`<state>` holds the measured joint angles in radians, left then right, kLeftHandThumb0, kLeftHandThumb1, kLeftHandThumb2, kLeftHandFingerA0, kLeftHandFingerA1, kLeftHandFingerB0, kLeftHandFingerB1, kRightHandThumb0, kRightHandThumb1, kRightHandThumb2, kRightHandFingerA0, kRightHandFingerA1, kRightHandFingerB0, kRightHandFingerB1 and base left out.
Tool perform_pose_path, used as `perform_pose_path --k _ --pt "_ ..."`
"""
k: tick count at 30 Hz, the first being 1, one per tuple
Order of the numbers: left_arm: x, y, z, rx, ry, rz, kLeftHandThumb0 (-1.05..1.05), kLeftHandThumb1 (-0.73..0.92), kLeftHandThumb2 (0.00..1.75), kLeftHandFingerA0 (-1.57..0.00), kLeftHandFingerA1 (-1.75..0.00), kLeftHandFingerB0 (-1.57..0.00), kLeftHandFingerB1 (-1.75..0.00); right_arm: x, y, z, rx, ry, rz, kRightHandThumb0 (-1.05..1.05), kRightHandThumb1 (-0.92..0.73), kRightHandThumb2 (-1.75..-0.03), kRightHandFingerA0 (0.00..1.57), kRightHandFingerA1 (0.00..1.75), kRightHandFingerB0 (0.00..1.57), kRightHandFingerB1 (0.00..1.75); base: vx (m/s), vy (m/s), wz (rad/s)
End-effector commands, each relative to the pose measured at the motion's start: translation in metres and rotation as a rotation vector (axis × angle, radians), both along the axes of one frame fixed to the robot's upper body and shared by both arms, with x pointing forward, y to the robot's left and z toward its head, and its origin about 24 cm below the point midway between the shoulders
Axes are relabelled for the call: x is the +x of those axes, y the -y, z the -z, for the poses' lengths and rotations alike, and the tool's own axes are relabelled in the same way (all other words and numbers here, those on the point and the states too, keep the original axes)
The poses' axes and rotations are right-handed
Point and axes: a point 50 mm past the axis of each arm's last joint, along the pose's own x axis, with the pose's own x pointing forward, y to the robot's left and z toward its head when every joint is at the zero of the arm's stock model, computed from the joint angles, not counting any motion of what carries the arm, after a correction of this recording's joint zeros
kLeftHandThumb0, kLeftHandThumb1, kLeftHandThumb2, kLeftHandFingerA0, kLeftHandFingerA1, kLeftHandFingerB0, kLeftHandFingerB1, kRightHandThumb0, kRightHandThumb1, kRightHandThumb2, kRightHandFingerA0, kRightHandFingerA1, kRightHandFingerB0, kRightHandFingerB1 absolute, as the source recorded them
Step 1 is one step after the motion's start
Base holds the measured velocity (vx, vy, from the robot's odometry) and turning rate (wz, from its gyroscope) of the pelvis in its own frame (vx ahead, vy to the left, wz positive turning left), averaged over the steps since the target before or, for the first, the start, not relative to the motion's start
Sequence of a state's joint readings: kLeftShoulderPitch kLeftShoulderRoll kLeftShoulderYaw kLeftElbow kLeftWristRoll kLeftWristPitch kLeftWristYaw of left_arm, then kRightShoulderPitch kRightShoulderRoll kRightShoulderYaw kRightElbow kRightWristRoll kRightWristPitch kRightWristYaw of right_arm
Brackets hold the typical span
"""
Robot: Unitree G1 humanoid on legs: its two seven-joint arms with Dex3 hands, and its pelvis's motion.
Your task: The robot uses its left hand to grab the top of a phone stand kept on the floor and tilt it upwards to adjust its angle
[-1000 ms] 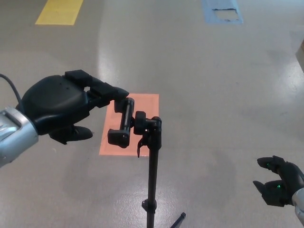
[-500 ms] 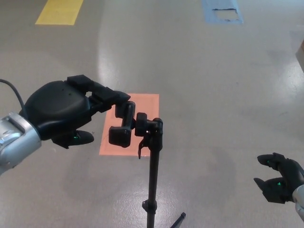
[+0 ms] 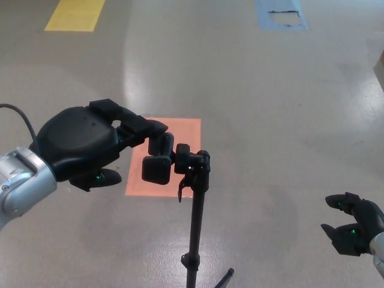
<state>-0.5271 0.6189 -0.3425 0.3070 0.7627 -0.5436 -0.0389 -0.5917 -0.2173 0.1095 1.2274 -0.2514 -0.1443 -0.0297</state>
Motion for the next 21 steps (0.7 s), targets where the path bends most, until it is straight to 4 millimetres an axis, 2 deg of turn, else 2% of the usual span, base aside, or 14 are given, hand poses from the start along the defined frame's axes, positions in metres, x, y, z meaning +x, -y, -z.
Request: perform_pose_path --k 1,9,13,14,17,18,21 --pt "-0.004 0.002 0.009 0.011 -0.03 0.001 -0.31 0.59 0.63 -0.21 -0.33 -0.15 -0.35 0.001 0.007 -0.003 -0.006 -0.009 0.018 -0.3 -0.74 -0.63 0.5 0.43 0.27 0.32 0.0 0.0 0.0" --pt "-0.005 0.002 0.014 0.01 -0.054 -0.005 -0.29 0.59 0.62 -0.23 -0.33 -0.15 -0.35 0.002 0.007 -0.003 -0.002 -0.012 0.02 -0.3 -0.74 -0.62 0.43 0.41 0.26 0.32 0.0 0.0 0.0" --pt "-0.006 0.002 0.015 0.007 -0.044 0.0 -0.28 0.57 0.61 -0.24 -0.33 -0.17 -0.36 0.002 0.007 -0.004 -0.007 -0.014 0.018 -0.3 -0.75 -0.63 0.44 0.41 0.26 0.32 0.0 0.0 0.0" --pt "-0.006 0.002 0.016 0.007 -0.042 0.001 -0.28 0.57 0.6 -0.25 -0.33 -0.18 -0.36 0.002 0.007 -0.004 -0.008 -0.014 0.018 -0.31 -0.74 -0.63 0.53 0.45 0.27 0.32 0.0 0.0 0.0" --pt "-0.006 0.001 0.018 0.01 -0.046 0.0 -0.27 0.57 0.6 -0.24 -0.33 -0.17 -0.35 0.003 0.006 -0.005 -0.005 -0.007 0.017 -0.31 -0.74 -0.64 0.54 0.46 0.27 0.33 0.0 0.0 0.0" --pt "-0.007 0.001 0.019 0.011 -0.046 0.001 -0.28 0.56 0.61 -0.25 -0.33 -0.18 -0.35 0.003 0.006 -0.005 -0.004 -0.009 0.017 -0.3 -0.75 -0.63 0.47 0.42 0.27 0.32 0.0 0.0 0.0" --pt "-0.007 0.001 0.02 0.018 -0.046 0.002 -0.28 0.56 0.61 -0.25 -0.33 -0.17 -0.36 0.003 0.006 -0.005 0.003 -0.011 0.017 -0.29 -0.74 -0.62 0.42 0.41 0.26 0.32 0.0 0.0 0.0"
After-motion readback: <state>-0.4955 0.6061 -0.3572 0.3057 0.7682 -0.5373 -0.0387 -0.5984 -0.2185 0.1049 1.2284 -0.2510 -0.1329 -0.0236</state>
